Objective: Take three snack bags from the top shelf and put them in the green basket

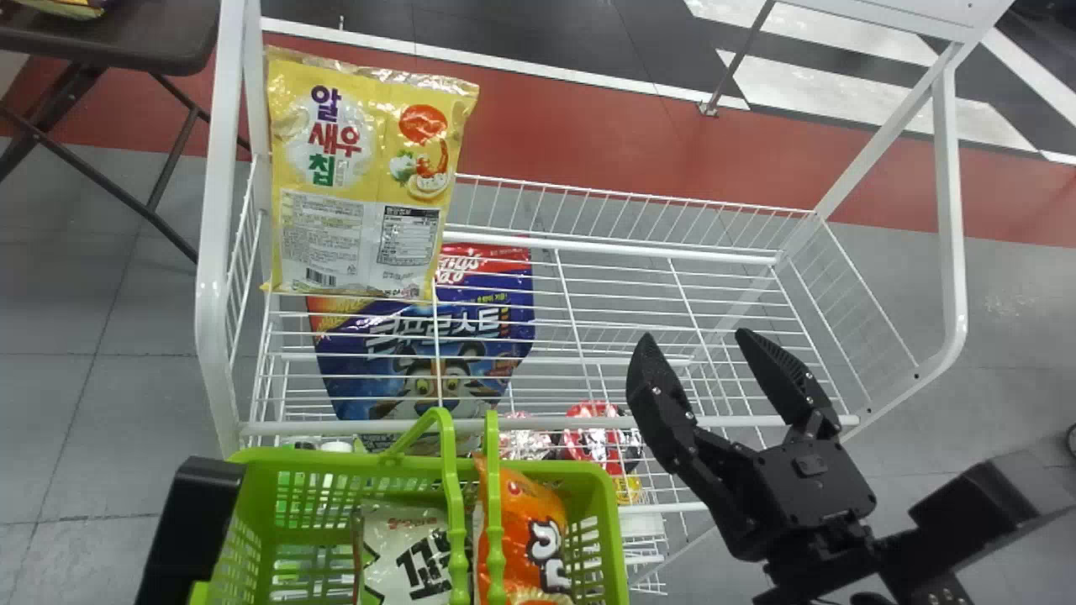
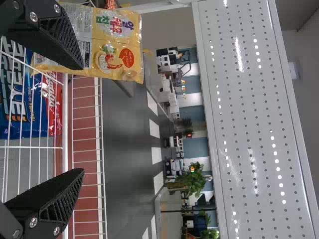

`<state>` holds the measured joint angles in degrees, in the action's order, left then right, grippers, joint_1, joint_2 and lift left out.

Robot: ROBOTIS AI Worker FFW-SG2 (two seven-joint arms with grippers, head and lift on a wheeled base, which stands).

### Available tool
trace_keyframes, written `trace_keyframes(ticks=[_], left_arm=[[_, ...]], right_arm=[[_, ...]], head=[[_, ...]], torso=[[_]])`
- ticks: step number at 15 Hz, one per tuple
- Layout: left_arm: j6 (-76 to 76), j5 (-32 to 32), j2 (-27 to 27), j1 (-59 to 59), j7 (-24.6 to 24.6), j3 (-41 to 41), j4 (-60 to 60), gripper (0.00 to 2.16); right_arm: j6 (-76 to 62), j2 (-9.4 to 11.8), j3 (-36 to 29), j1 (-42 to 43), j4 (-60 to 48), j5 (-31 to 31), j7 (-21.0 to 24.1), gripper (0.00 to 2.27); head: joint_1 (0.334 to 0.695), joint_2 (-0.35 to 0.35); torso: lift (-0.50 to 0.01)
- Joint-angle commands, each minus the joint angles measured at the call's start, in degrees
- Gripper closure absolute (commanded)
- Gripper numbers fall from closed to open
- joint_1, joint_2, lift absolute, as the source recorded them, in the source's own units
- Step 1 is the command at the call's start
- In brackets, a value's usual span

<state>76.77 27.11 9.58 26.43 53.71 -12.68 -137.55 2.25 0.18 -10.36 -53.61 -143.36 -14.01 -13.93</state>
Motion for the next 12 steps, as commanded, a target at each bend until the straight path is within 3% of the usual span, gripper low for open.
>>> trace_keyframes(ticks=[1, 12], left_arm=[[0.01, 0.05, 0.0, 0.02, -0.01, 0.02, 0.0, 2.05], [-0.17, -0.04, 0.0, 0.81, -0.19, 0.2, -0.62, 2.05]], right_arm=[[0.0, -0.23, -0.1, 0.0, 0.01, -0.06, -0.05, 0.08], [-0.18, -0.23, -0.27, -0.44, -0.17, -0.76, -0.49, 0.08]], head=[[0.695, -0.35], [0.695, -0.35]], torso=[[-0.042], [-0.042]])
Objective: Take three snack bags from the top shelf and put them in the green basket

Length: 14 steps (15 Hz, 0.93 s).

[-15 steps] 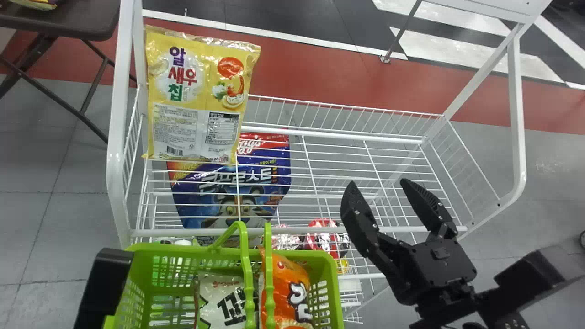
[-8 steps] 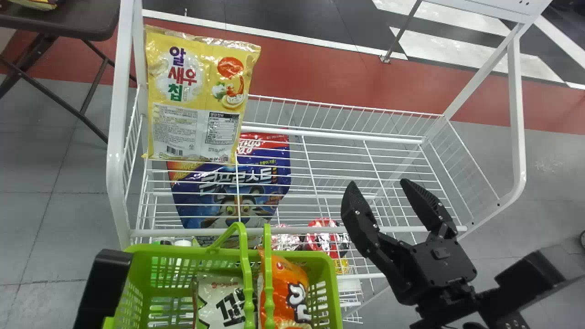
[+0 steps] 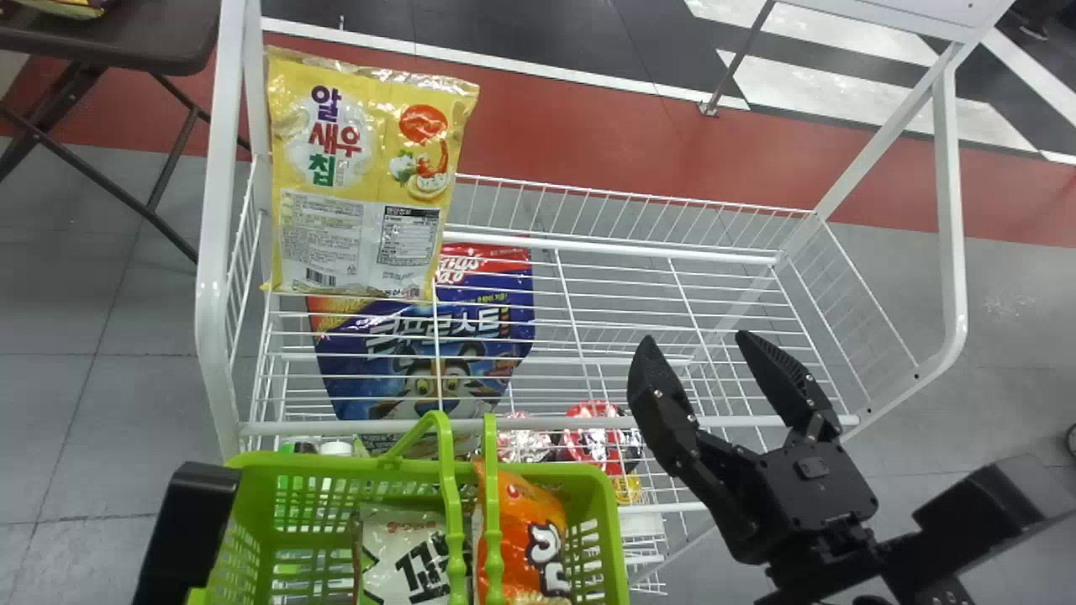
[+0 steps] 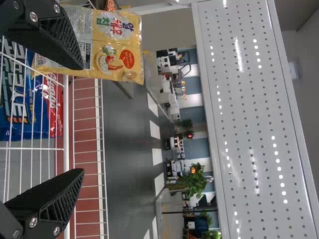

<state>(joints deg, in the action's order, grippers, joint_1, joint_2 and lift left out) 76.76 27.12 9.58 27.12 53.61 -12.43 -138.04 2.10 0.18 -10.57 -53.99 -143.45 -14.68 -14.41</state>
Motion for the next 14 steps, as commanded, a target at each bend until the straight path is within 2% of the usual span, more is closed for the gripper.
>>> trace_keyframes(ticks=[1, 14], left_arm=[[0.02, -0.05, 0.0, 0.21, -0.17, 0.04, -0.3, 2.05], [0.02, -0.14, 0.09, 0.47, -0.26, 0.04, -0.82, 2.05]], right_arm=[[-0.03, -0.23, -0.16, -0.06, -0.07, -0.53, -0.1, 0.08], [-0.2, -0.23, -0.86, -0.41, -0.25, -1.58, -0.27, 0.08]], head=[[0.695, -0.35], [0.695, -0.35]], torso=[[-0.042], [-0.042]])
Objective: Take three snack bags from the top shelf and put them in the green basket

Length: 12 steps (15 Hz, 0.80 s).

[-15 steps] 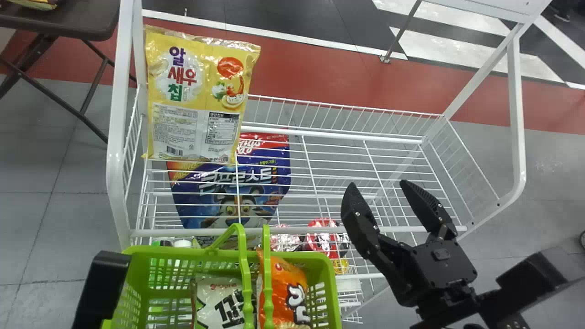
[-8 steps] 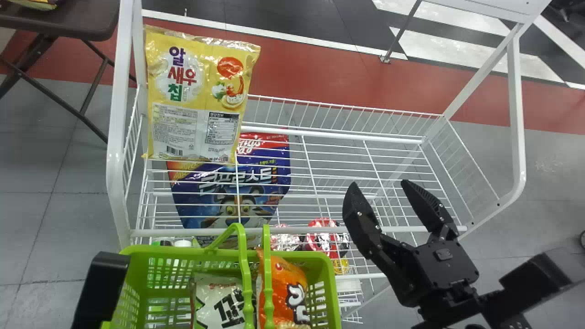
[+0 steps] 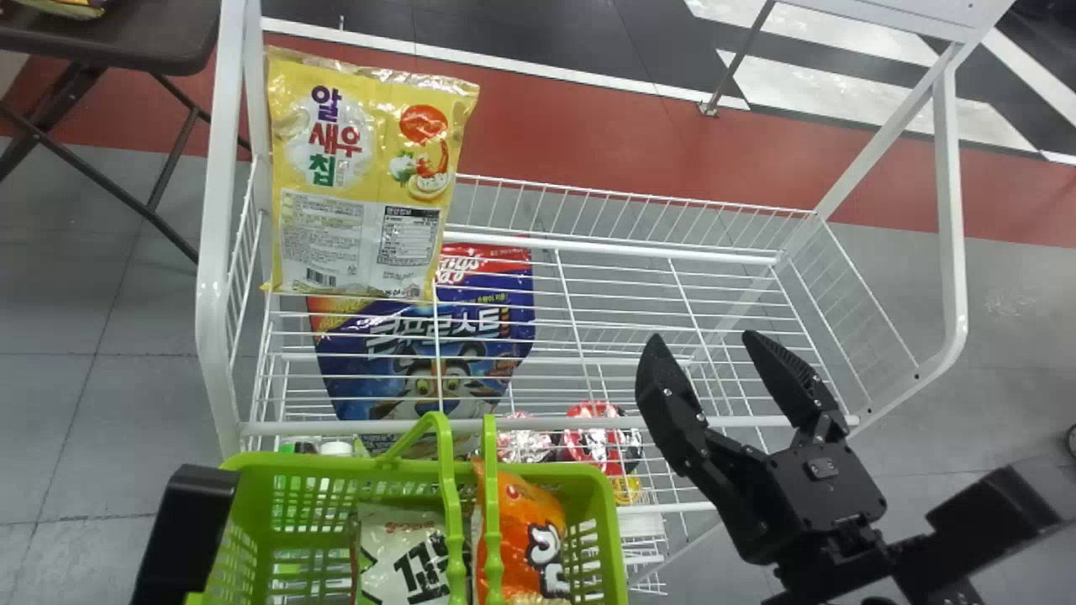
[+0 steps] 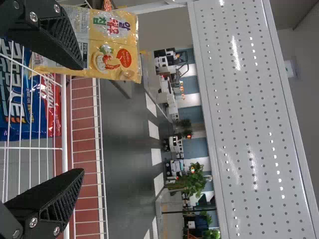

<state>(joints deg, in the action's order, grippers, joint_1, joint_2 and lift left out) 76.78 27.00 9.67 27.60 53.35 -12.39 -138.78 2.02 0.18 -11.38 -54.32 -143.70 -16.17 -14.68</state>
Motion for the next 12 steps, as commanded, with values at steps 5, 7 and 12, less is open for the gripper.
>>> trace_keyframes(ticks=[5, 7, 12], left_arm=[[0.0, -0.01, 0.0, 0.44, 0.09, 0.18, -0.35, 2.05], [-0.18, 0.07, 0.0, 0.79, 0.7, 0.79, -0.44, 2.05], [-0.53, 0.25, 0.0, 1.14, 1.58, 1.67, -0.09, 2.05]], right_arm=[[0.05, -0.23, -2.42, -0.08, 1.5, -1.58, -0.88, 0.08], [0.23, -0.23, -5.06, 0.97, 7.47, -1.58, -1.58, 0.08], [-0.48, -0.23, -13.67, 7.83, 34.1, -5.01, -7.56, 0.08]], head=[[0.695, -0.35], [0.695, -0.35], [0.695, -0.35]], torso=[[-0.042], [-0.042], [-0.042]])
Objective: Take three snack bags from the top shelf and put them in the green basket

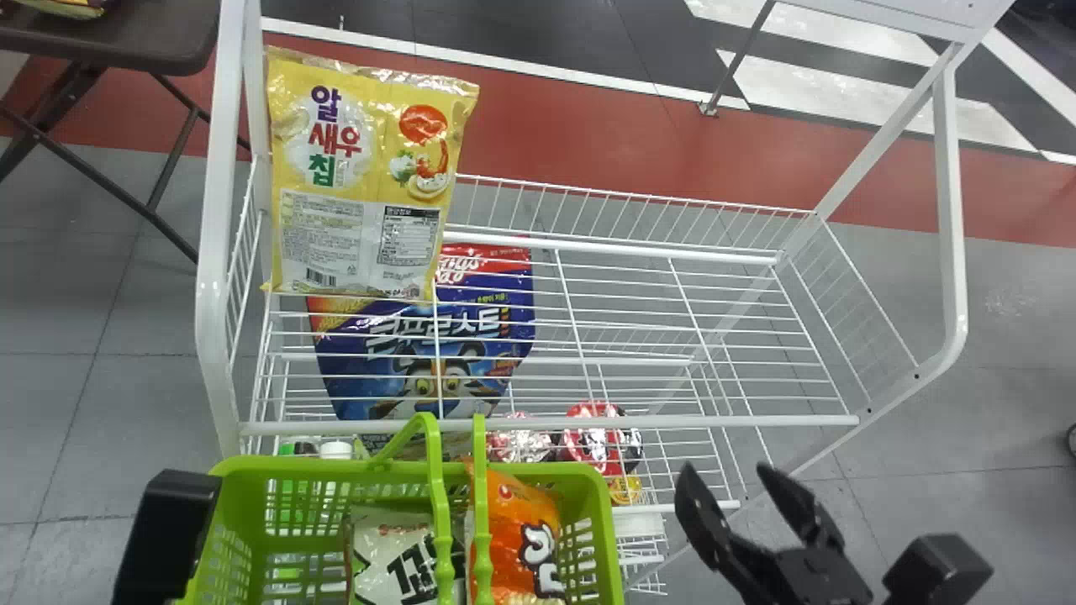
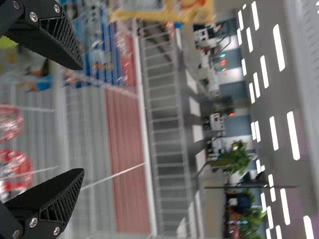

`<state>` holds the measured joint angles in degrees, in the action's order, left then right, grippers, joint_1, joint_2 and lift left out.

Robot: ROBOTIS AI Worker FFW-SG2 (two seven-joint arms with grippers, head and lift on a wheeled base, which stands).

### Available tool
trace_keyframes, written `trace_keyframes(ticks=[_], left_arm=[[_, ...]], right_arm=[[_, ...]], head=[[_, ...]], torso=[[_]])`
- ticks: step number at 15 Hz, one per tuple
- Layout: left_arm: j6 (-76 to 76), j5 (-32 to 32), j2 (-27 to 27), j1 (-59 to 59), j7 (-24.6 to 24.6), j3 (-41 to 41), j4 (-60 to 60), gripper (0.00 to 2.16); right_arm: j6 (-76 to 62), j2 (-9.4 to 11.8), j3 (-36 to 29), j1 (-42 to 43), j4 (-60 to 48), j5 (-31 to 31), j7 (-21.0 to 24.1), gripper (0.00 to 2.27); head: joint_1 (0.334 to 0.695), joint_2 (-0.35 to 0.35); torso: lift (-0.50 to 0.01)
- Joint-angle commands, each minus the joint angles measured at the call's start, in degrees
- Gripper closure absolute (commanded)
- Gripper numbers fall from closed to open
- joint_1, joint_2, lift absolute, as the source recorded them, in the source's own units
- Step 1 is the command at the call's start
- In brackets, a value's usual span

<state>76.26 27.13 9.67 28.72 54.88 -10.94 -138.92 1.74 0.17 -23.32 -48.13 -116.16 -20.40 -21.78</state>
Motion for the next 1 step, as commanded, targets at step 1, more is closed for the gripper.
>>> trace_keyframes(ticks=[1], left_arm=[[-0.01, 0.12, 0.0, 0.02, 0.23, 0.3, 0.14, 2.05]], right_arm=[[-0.55, -0.23, -2.35, 3.04, 11.84, -0.96, -1.24, 0.08]], head=[[0.695, -0.35]], torso=[[-0.042]])
